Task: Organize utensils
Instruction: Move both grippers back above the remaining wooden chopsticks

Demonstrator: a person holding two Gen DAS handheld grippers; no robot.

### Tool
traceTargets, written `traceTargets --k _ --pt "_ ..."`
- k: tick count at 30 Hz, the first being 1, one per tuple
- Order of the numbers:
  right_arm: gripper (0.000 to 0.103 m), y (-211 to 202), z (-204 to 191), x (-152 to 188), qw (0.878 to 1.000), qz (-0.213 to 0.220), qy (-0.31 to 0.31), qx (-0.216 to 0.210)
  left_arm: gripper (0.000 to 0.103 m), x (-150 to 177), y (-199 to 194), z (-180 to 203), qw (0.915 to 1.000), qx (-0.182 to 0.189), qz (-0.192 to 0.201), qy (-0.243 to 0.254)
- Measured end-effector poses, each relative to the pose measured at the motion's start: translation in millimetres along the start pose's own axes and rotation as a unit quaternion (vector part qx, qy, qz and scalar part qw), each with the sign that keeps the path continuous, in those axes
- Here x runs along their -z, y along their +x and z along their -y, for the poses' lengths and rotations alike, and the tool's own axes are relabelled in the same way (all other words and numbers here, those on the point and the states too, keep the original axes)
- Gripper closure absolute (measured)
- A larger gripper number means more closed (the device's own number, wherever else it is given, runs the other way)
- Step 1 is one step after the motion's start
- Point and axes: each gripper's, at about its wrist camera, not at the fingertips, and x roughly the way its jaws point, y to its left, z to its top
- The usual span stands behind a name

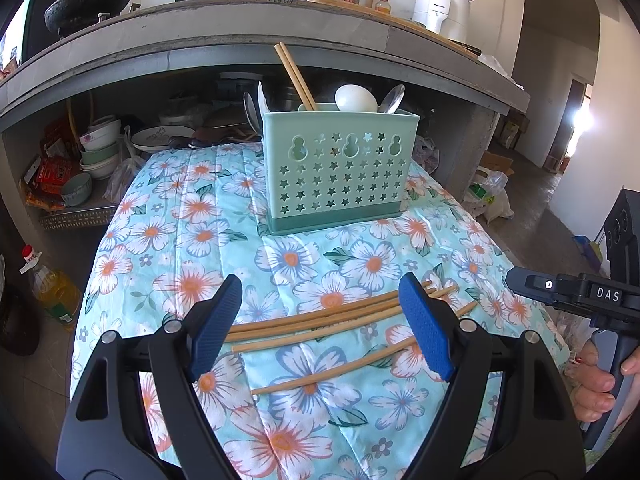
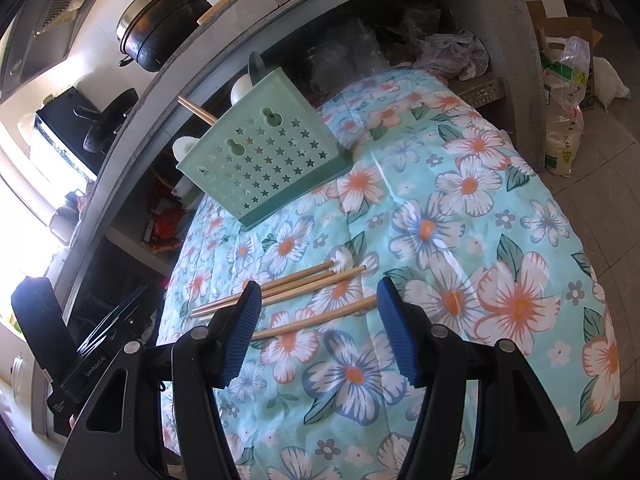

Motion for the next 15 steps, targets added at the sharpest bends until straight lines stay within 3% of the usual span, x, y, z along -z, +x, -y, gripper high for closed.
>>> traceTargets --k 8,12,15 --pt "0.044 -6 5 -4 1.000 0.008 0.002 0.005 0.027 10 5 3 0.9999 0.004 -0.009 0.011" --pt "0.044 -17 21 -9 0.999 0.024 0.017 0.017 0.027 20 14 25 0.9974 0.005 -0.025 0.068" --pt "0.044 -21 34 -11 0.999 0.028 0.030 0.026 0.028 34 23 50 0.9897 -0.010 -0.032 0.139"
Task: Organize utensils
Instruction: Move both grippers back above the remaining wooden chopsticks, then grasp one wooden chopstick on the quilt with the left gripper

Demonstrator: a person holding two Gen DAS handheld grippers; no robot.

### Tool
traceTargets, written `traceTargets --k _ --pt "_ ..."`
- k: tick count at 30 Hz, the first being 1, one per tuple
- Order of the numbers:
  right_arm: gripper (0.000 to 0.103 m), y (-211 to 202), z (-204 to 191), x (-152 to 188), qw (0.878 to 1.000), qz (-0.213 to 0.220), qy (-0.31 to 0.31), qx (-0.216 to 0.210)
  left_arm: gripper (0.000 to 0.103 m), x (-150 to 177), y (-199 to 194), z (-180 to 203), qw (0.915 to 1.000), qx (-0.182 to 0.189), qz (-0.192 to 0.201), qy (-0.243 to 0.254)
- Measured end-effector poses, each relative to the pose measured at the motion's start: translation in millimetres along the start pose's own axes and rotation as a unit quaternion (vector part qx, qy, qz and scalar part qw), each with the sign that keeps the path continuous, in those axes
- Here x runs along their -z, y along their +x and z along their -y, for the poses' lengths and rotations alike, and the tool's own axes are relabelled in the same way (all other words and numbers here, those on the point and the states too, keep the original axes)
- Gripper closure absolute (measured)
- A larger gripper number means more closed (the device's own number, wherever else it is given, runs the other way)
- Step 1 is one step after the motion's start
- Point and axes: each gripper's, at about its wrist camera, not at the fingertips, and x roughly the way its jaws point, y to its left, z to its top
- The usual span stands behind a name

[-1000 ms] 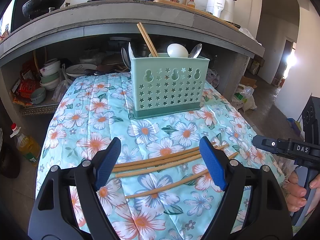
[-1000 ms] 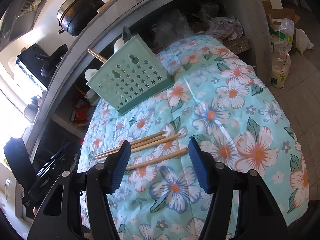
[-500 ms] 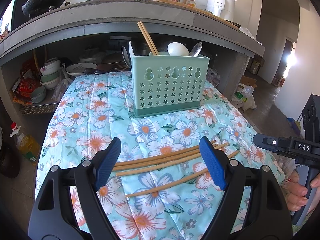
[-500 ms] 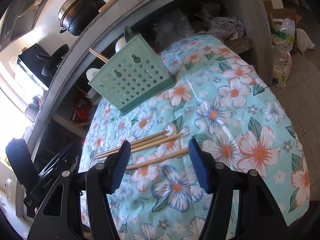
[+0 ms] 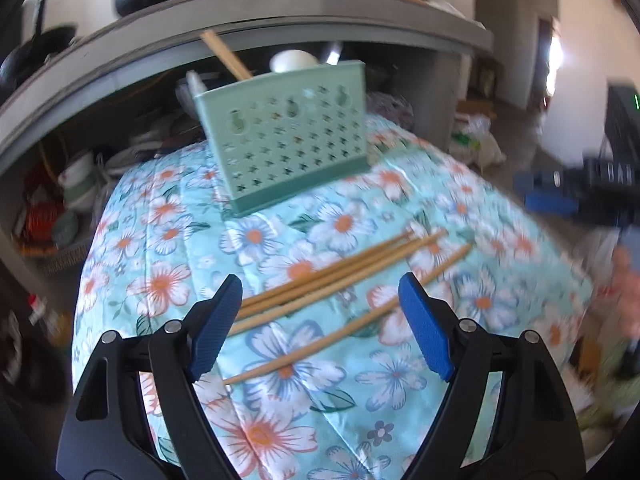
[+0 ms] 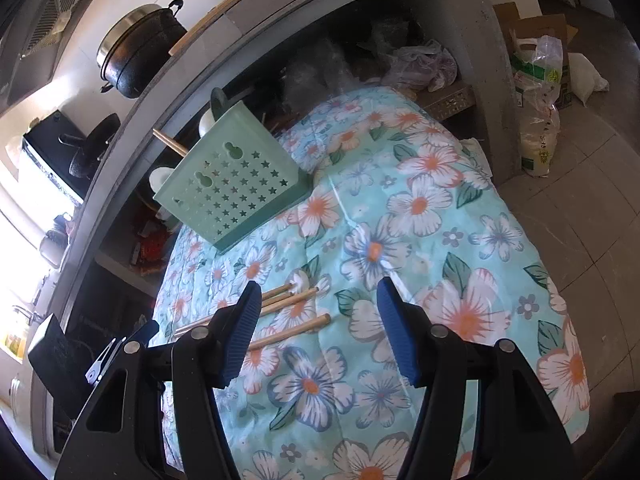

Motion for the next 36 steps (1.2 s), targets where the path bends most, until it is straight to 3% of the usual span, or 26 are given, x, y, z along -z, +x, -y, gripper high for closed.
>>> traceTargets --k 3,8,13,15,19,26,30,36 --pt "0.044 1 8 0 1.000 -0.003 0.009 0.003 0.039 9 10 29 0.9961 -0.028 -0.009 0.083" --pt "0.044 5 11 1 1.000 -0.010 0.015 0.001 0.054 21 29 62 0.9794 -0.052 -0.033 0.192" --pt "0.044 5 15 0 1.000 -0.016 0.023 -0.006 0.070 24 48 69 0.9676 -0.037 -0.059 0.243" --pt "0.044 4 16 -1 1.000 -0.016 0.023 -0.003 0.083 21 50 70 0.9666 -0.021 -0.066 0.247" --pt "0.044 5 17 1 0.999 -0.017 0.028 -0.003 0.090 22 46 72 0.9594 0.000 -0.075 0.272" --pt "0.044 7 18 2 0.999 -0.022 0.030 -0.008 0.093 30 19 54 0.9566 0.049 -0.129 0.256" --pt "0.044 10 17 3 0.999 -0.025 0.029 -0.011 0.092 29 12 37 0.9630 0.079 -0.154 0.206" --pt "0.044 14 18 4 0.999 -0.033 0.032 -0.010 0.074 17 14 38 0.9718 0.121 -0.140 0.146"
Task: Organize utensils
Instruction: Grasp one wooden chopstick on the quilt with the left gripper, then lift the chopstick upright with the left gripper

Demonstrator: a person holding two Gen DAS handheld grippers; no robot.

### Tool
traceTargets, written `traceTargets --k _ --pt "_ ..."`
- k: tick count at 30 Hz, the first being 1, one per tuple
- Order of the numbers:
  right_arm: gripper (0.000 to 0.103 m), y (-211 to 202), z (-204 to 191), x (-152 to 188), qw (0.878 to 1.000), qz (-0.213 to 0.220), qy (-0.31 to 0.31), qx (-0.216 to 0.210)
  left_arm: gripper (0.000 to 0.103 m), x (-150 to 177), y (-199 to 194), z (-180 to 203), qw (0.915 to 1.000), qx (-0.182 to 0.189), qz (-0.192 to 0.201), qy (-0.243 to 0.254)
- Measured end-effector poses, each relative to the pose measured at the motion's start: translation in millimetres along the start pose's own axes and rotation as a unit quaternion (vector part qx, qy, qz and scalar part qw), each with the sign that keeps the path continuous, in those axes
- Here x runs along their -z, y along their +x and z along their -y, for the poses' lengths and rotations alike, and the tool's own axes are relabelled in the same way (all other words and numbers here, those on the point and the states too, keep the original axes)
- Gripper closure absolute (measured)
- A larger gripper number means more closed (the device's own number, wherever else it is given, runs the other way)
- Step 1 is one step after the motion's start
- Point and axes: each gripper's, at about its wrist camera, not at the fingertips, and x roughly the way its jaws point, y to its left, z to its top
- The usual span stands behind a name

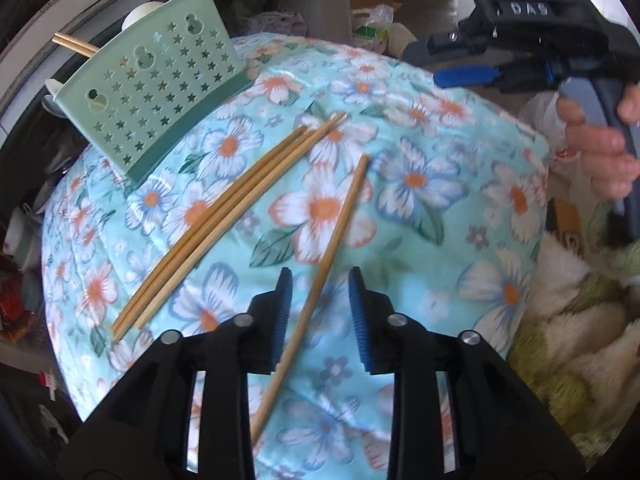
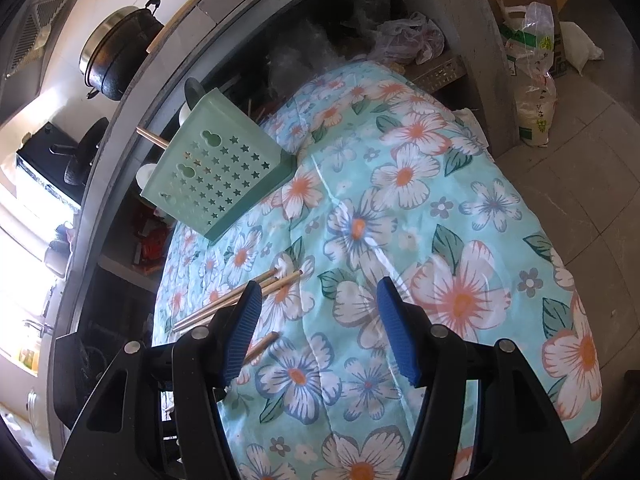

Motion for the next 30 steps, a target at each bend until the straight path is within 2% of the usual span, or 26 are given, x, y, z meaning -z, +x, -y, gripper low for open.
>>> traceTargets --k 7,13,22,24,27,30 --pt "0.044 0 6 0 1.000 0.000 0.008 0.000 0.070 -28 18 27 0.9993 0.003 0.012 0.034" --pt "0.044 1 13 0 1.000 -0.001 0.017 -0.004 0.071 -49 38 32 0.9996 0.013 0.000 0.027" --pt "0.044 2 27 1 0.999 -0.004 0.033 -0.013 0.081 -62 57 32 0.9997 0.008 -0.014 0.016" --pt "0.044 2 29 1 0.999 -0.005 0.035 -0.015 0.089 -63 56 33 0.9998 0.004 -0.013 0.015" --pt "0.044 1 30 1 0.999 -0.005 0.038 -0.020 0.091 -67 57 31 0.9998 0.001 -0.012 0.013" --pt "0.044 1 30 1 0.999 -0.005 0.039 -0.023 0.098 -68 55 32 0.9998 -0.006 -0.007 0.015"
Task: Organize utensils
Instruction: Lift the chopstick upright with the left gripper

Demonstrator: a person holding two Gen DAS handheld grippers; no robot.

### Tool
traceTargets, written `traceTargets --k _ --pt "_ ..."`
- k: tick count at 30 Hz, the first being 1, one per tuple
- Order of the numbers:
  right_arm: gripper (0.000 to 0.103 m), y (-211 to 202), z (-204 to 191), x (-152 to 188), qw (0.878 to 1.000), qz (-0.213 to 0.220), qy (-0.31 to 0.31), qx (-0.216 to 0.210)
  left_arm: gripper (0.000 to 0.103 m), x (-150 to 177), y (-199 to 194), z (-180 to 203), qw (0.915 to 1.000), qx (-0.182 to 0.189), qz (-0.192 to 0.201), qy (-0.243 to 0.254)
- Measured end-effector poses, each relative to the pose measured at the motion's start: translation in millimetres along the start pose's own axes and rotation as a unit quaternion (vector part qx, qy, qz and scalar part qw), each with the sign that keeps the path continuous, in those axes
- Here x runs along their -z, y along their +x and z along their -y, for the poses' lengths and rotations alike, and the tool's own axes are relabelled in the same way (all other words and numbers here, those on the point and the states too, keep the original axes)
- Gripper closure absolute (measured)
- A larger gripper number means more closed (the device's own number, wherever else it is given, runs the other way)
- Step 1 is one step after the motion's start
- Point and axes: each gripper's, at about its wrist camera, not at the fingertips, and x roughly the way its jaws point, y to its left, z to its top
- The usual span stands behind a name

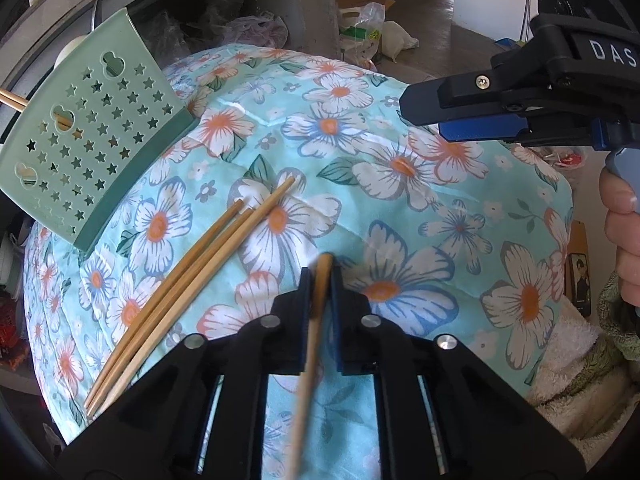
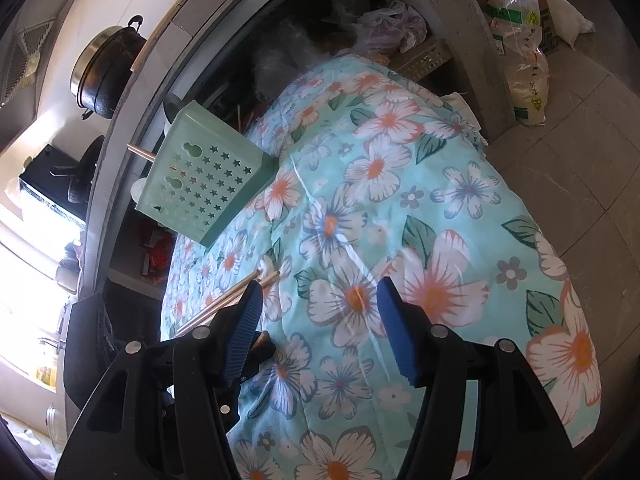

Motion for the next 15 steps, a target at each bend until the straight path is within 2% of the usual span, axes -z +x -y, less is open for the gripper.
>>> traceTargets --k 7,15 --pt "0.044 -3 -1 0 1.000 0.003 0.003 -0.008 0.098 0 -17 -1 0.9996 -0.012 0.025 -0.004" --pt "0.045 -8 -7 1 1.000 0.003 0.006 -0.024 0.098 4 -48 -19 0.9964 -0.015 0.067 -0.050"
